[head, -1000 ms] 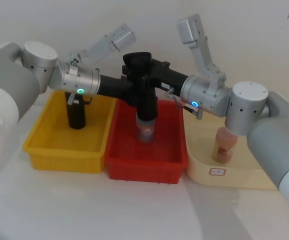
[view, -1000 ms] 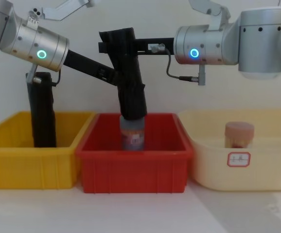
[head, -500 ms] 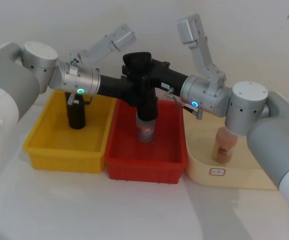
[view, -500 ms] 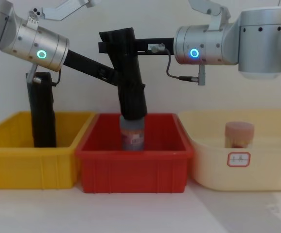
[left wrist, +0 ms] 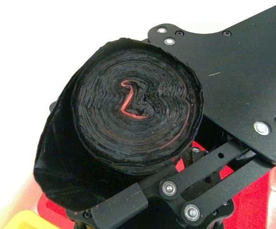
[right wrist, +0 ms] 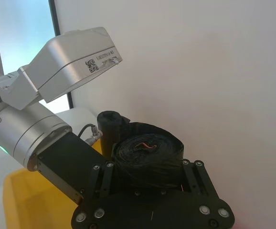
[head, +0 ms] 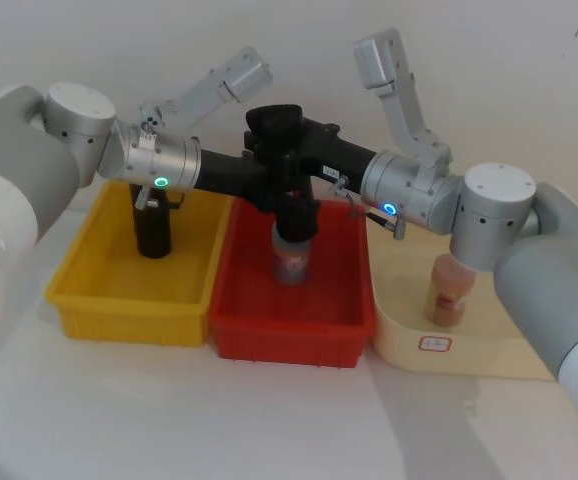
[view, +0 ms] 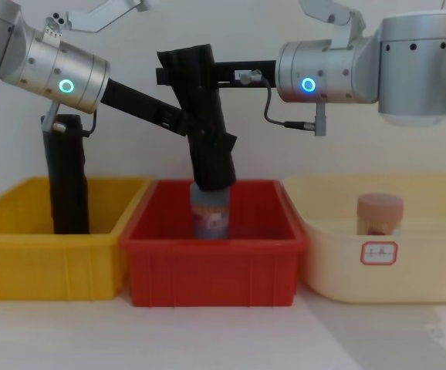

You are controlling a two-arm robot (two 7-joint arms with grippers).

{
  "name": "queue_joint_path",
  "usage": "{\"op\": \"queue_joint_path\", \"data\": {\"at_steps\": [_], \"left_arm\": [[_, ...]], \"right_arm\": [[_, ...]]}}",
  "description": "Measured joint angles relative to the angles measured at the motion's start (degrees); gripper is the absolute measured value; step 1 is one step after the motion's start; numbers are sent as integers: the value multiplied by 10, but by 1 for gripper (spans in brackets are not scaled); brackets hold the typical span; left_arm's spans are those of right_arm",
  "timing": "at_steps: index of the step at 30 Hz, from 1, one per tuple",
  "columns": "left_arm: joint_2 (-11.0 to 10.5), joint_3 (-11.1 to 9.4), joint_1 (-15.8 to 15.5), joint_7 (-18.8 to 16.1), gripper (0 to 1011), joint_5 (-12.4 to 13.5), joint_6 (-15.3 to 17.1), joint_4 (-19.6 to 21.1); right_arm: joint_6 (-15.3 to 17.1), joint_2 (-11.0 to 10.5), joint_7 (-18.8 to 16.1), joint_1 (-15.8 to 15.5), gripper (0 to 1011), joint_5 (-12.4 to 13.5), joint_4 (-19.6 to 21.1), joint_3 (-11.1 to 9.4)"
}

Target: Pick up the garbage bag with the one hand and transfer it to the other hand.

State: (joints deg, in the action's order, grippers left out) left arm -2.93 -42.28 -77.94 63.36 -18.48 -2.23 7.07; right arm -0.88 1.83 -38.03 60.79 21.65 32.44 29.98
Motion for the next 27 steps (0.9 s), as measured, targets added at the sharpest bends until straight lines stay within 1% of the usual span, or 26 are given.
{"op": "queue_joint_path", "data": {"at_steps": [1,4,5,8,13,18,19,21,22,24,27], "left_arm": [[0,0,0,0,904,0,0,0],[0,0,0,0,953,0,0,0],[0,0,0,0,1001,0,0,0],[0,0,0,0,1001,0,0,0],[0,0,0,0,1001,0,0,0],[0,0,0,0,1001,0,0,0],[0,0,0,0,1001,0,0,0],[0,0,0,0,1001,0,0,0],[0,0,0,0,1001,0,0,0],[0,0,0,0,1001,0,0,0],[0,0,0,0,1001,0,0,0]], "right_arm": [[0,0,0,0,580,0,1,0],[1,-2,3,-3,580,-3,7,0],[1,-3,6,-4,580,-5,11,0],[2,-5,11,-7,580,-8,20,0],[8,-14,24,-17,580,-17,52,2],[24,-30,46,-30,580,-34,106,6],[24,-30,46,-30,580,-34,106,6],[34,-39,57,-37,580,-44,136,9],[34,-39,57,-37,580,-44,136,9],[48,-46,70,-42,580,-54,161,12],[58,-51,80,-46,580,-62,182,14]]}}
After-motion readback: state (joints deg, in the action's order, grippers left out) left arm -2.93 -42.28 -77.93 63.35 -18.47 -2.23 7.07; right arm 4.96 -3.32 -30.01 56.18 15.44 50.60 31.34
